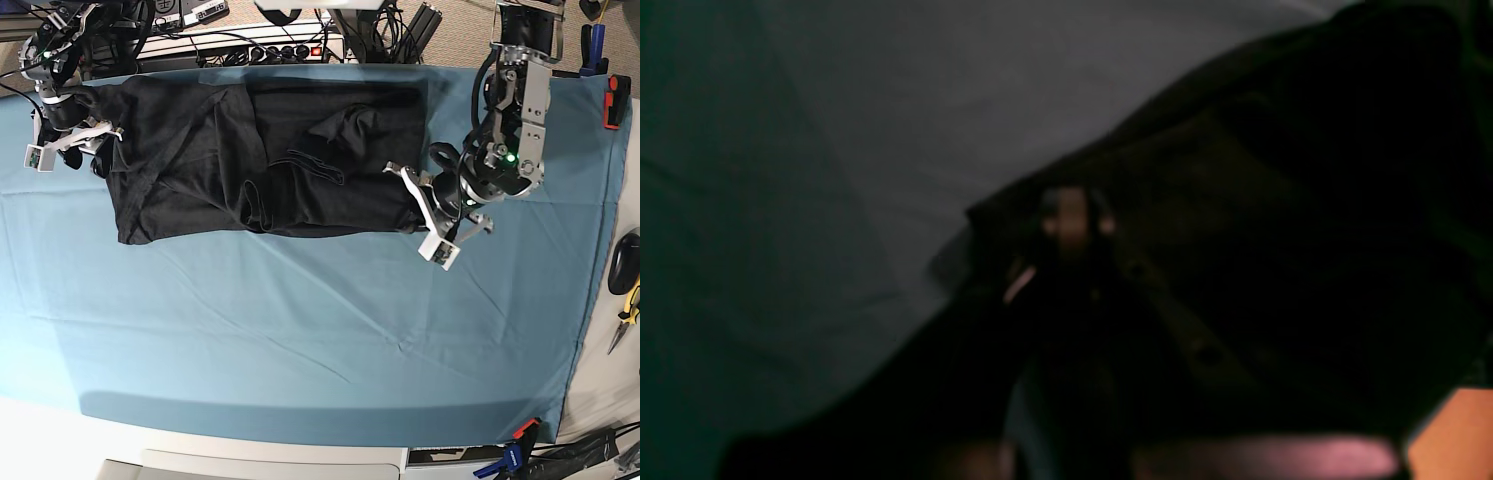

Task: Fold the T-shirt properly
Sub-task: 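Adjust the folded fabric in the middle with the left gripper, then move the left gripper to the shirt's collar edge and grasp it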

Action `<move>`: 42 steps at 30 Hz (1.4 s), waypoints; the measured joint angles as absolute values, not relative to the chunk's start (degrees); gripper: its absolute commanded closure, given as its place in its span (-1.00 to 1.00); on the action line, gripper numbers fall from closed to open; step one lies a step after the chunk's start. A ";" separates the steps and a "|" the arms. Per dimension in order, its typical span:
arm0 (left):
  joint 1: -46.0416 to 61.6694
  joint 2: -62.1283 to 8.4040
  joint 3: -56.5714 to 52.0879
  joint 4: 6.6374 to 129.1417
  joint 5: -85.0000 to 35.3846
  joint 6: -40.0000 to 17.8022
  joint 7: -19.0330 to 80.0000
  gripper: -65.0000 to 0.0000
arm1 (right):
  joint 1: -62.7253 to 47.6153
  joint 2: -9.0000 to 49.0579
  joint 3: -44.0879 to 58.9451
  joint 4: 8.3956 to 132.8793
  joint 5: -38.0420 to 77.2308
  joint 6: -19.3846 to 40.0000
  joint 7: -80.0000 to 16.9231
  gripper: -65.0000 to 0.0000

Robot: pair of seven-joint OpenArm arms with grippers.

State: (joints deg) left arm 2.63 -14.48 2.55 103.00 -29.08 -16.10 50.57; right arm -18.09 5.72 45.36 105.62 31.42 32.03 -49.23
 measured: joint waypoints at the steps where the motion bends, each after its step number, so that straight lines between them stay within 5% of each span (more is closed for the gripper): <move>1: 3.22 -14.46 2.55 103.00 -30.13 -16.19 50.61 1.00 | -18.09 5.72 45.36 105.62 31.40 32.01 -49.23 -0.07; 23: 9.65 -12.34 4.75 103.00 -33.67 -17.80 51.00 1.00 | -18.09 5.72 45.36 105.62 31.40 32.03 -49.21 -0.07; 42: 8.67 -11.14 11.16 102.98 -22.50 -14.98 47.79 1.00 | -18.09 5.72 45.36 105.62 31.40 32.03 -49.21 -0.07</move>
